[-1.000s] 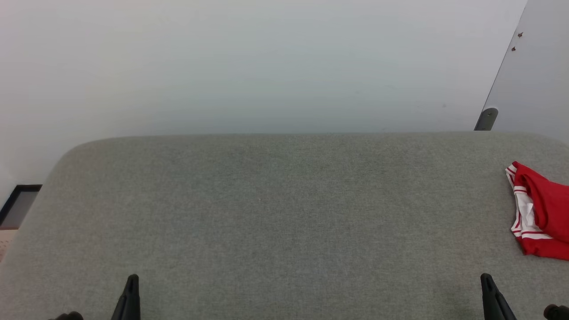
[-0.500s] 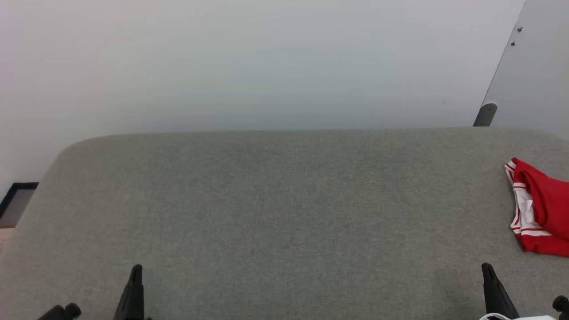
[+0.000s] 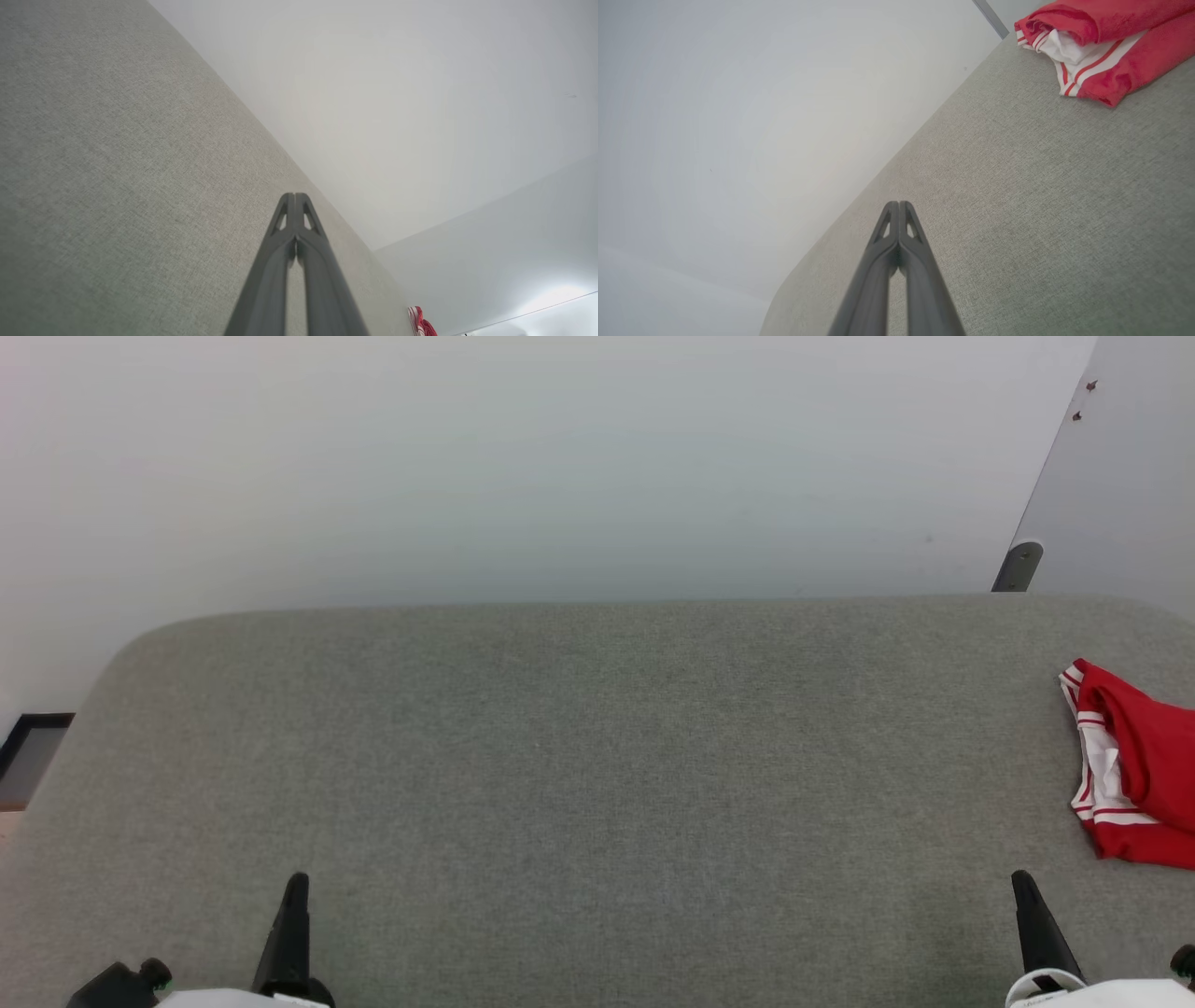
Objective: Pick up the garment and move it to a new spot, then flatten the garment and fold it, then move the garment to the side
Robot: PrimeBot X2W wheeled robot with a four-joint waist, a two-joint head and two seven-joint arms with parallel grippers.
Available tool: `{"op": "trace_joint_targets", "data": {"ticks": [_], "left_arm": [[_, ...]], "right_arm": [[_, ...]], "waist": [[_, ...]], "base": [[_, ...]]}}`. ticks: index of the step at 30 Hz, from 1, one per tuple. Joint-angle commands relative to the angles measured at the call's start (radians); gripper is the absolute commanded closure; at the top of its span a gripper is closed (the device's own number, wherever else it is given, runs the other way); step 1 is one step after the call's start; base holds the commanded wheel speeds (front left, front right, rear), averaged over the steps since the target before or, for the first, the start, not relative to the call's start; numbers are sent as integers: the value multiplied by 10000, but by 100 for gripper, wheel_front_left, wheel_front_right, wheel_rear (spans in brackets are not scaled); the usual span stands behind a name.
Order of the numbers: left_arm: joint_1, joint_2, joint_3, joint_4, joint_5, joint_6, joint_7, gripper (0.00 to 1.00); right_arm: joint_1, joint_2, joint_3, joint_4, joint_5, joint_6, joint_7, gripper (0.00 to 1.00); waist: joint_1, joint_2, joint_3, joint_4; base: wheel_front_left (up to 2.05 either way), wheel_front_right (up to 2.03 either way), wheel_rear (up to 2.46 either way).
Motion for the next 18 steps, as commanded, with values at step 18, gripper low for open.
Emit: {"op": "trace_joint_targets", "data": {"ticks": [18], "left_arm": [[-638, -198, 111, 115, -1894, -19, 558, 100]], "right_arm": [[-679, 32, -148, 63, 2189, -3, 555, 100]], "waist": [[0, 0, 153, -76]], "base": [[0, 0, 0]]}}
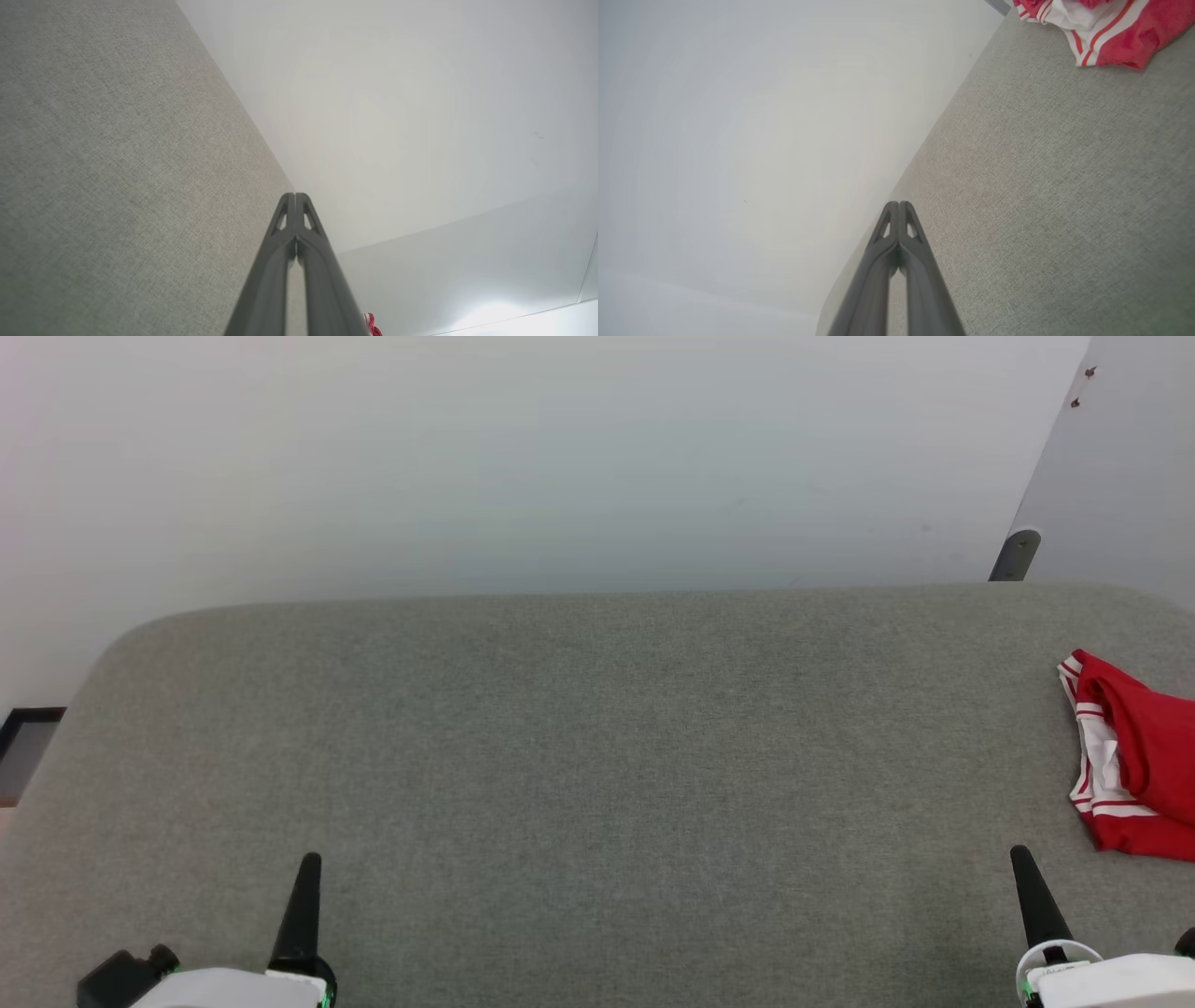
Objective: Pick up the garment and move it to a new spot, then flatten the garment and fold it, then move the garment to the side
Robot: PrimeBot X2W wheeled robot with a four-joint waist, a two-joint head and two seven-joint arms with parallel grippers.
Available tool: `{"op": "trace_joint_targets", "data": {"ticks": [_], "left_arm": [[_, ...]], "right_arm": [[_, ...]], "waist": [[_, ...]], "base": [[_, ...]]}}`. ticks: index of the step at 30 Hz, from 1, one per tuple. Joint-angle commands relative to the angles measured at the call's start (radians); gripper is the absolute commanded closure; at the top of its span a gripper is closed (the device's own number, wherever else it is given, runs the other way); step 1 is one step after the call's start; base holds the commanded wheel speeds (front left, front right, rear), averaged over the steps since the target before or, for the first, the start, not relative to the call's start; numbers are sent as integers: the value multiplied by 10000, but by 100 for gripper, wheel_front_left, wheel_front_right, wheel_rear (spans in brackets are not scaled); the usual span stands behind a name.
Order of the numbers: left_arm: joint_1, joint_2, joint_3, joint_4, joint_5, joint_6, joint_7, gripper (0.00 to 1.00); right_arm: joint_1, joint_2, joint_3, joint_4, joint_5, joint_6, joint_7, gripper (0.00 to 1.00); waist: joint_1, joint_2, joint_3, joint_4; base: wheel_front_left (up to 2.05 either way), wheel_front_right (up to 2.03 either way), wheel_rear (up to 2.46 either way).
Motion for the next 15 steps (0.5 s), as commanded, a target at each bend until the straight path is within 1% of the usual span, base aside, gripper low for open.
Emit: {"op": "trace_joint_targets", "data": {"ticks": [1, 15], "left_arm": [[-212, 8, 48, -45, -240, -19, 83, 100], [-495, -143, 90, 89, -1392, -23, 421, 100]], "right_arm": [[-229, -3, -39, -52, 329, -2, 75, 100], [-503, 34, -119, 52, 1638, -3, 422, 100]], "waist": [[0, 0, 13, -7], [0, 0, 129, -64]], "base": [[0, 0, 0], [0, 0, 0]]}}
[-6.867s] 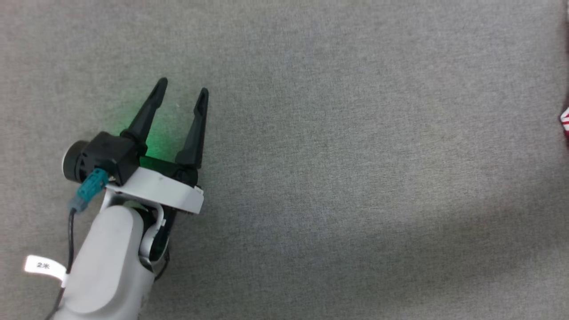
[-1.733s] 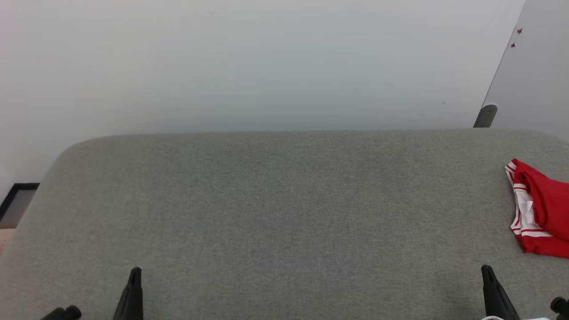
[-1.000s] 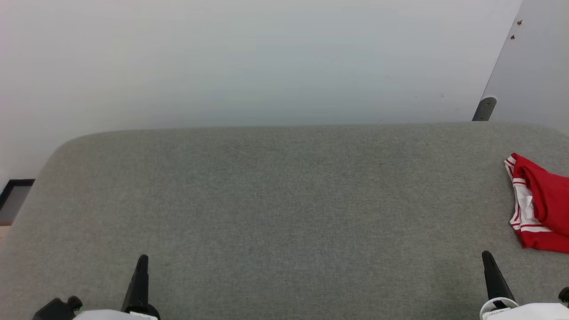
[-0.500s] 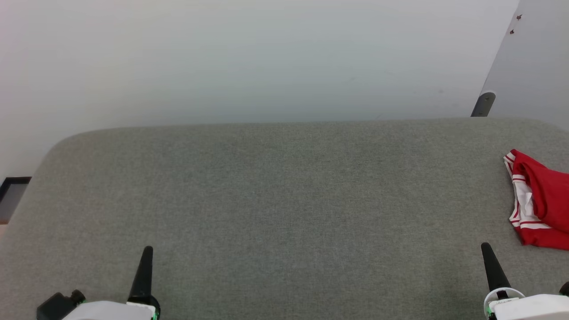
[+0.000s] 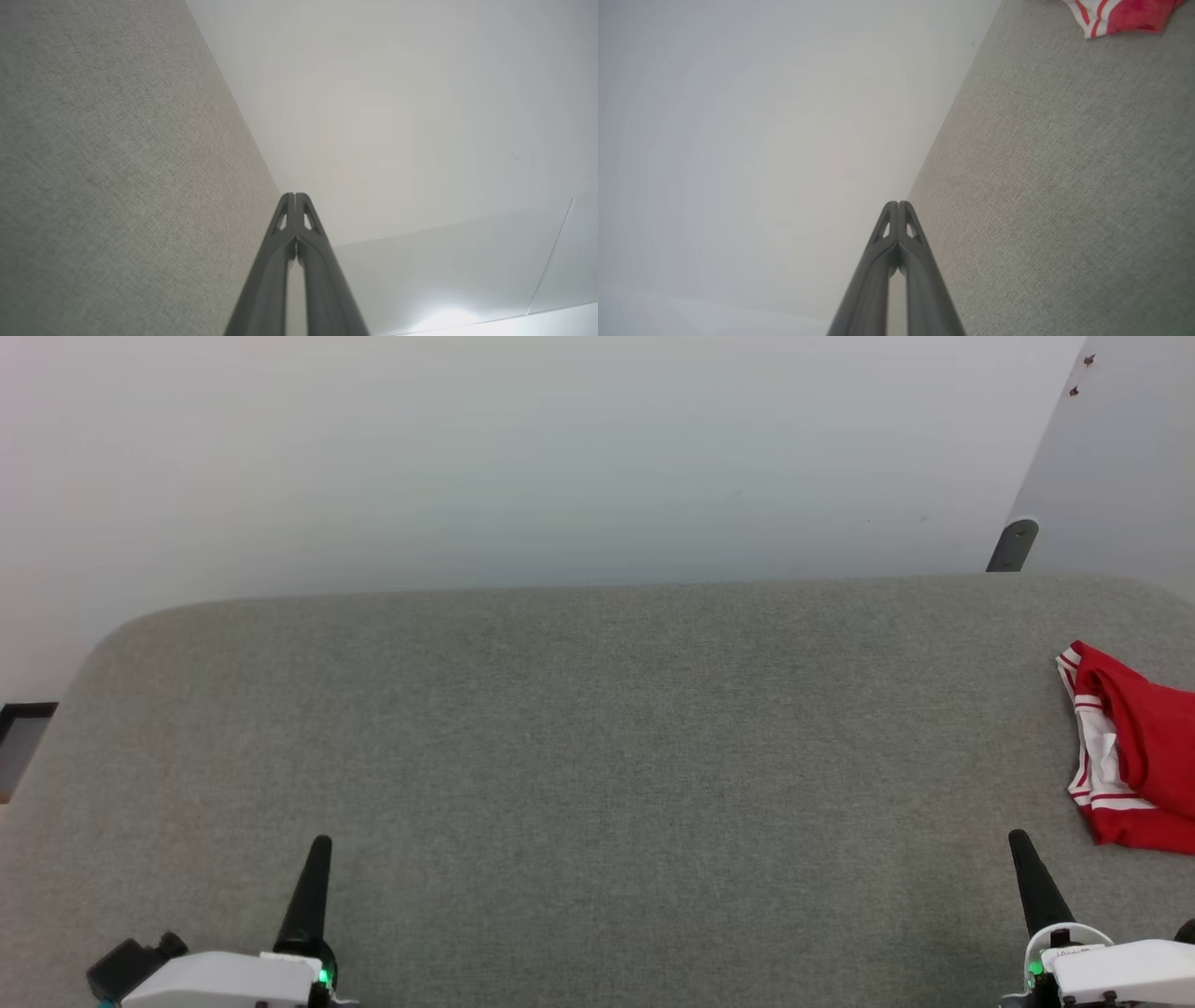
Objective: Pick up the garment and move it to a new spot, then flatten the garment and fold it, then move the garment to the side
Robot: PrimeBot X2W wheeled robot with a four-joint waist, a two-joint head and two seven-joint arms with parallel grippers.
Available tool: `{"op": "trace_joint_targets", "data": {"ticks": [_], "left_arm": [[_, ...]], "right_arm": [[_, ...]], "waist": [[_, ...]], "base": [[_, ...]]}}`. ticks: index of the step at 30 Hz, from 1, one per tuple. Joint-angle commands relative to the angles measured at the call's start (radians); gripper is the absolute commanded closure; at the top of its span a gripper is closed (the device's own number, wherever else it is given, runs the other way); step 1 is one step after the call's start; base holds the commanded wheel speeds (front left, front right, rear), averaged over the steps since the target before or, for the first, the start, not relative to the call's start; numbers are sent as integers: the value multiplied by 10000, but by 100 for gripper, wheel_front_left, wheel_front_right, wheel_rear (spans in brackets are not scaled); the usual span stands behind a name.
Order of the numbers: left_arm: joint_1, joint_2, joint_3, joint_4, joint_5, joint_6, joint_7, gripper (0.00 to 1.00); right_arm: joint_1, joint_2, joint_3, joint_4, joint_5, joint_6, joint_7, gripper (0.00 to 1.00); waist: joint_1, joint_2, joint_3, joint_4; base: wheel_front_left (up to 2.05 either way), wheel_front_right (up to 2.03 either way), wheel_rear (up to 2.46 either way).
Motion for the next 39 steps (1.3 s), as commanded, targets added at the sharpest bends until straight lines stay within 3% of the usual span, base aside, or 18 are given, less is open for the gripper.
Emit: {"op": "trace_joint_targets", "data": {"ticks": [1, 39], "left_arm": [[-198, -10, 45, -16, -228, -23, 52, 100], [-806, -341, 131, 276, -2768, -34, 829, 100]], "right_arm": [[-216, 15, -57, -22, 233, -1, 69, 100], [-803, 95, -204, 199, 3169, 0, 826, 100]], "waist": [[0, 0, 14, -8], [0, 0, 331, -164]], "base": [[0, 0, 0], [0, 0, 0]]}}
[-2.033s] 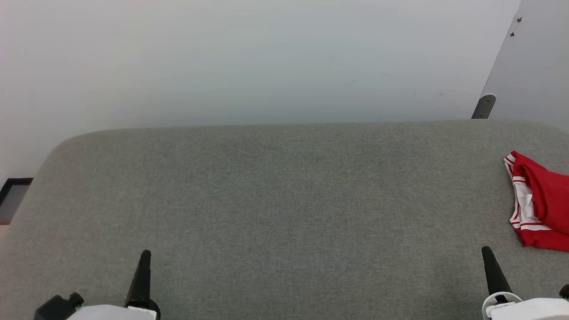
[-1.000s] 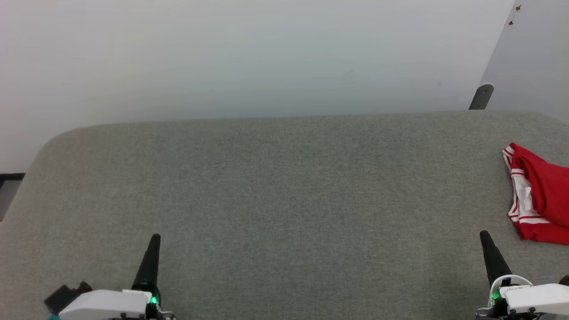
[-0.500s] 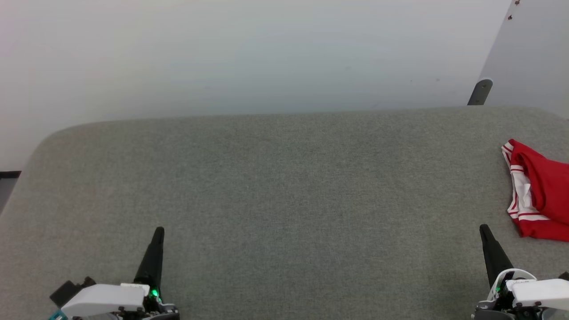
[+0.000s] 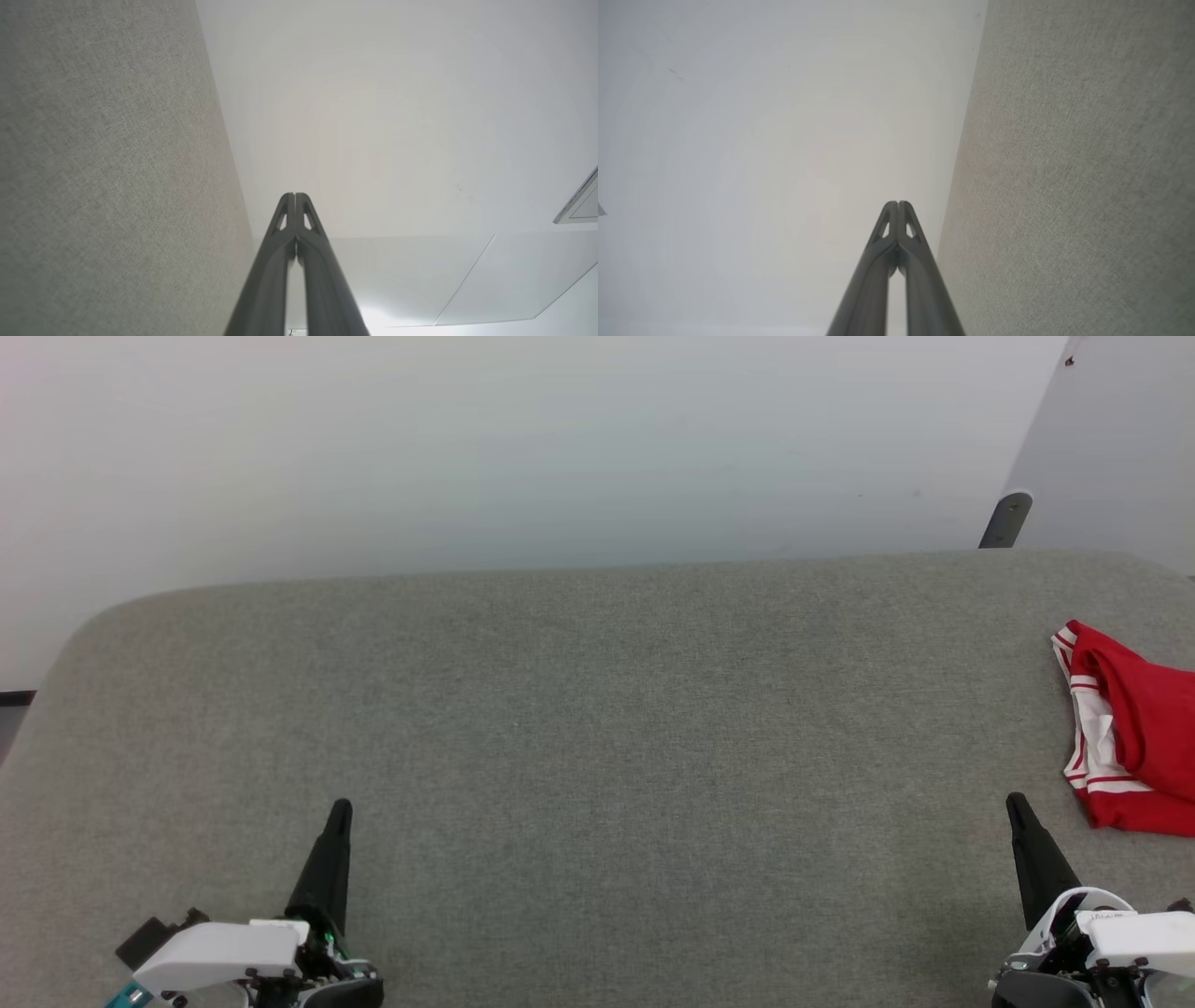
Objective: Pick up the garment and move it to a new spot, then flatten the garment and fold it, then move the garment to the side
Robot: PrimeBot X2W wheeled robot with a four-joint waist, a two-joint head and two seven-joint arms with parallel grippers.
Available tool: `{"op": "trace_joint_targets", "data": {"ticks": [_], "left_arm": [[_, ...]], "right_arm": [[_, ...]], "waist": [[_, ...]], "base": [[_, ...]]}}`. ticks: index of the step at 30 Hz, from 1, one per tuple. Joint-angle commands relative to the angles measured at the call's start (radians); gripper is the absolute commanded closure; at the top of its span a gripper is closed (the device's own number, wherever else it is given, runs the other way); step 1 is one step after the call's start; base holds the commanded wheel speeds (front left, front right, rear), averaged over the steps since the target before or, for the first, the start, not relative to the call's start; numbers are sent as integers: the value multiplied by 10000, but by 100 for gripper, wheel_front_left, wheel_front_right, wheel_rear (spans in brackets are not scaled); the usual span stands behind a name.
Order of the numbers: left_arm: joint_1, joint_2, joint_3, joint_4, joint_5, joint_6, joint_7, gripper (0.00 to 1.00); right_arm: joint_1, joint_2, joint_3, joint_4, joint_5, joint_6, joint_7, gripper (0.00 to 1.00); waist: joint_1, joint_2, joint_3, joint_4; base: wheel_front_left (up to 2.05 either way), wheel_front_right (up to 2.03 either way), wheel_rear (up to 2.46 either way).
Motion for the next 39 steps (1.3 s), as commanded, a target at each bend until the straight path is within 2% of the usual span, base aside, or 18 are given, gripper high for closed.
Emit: {"op": "trace_joint_targets", "data": {"ticks": [1, 39], "left_arm": [[-137, -35, 38, 28, -237, -34, 76, 100], [-163, -43, 34, 39, -319, -35, 112, 100]], "right_arm": [[-181, 44, -26, 12, 234, 4, 71, 100], [-154, 45, -23, 22, 362, 4, 106, 100]], "waist": [[-1, 0, 18, -9], [-1, 0, 38, -19]], "base": [[0, 0, 0], [0, 0, 0]]}}
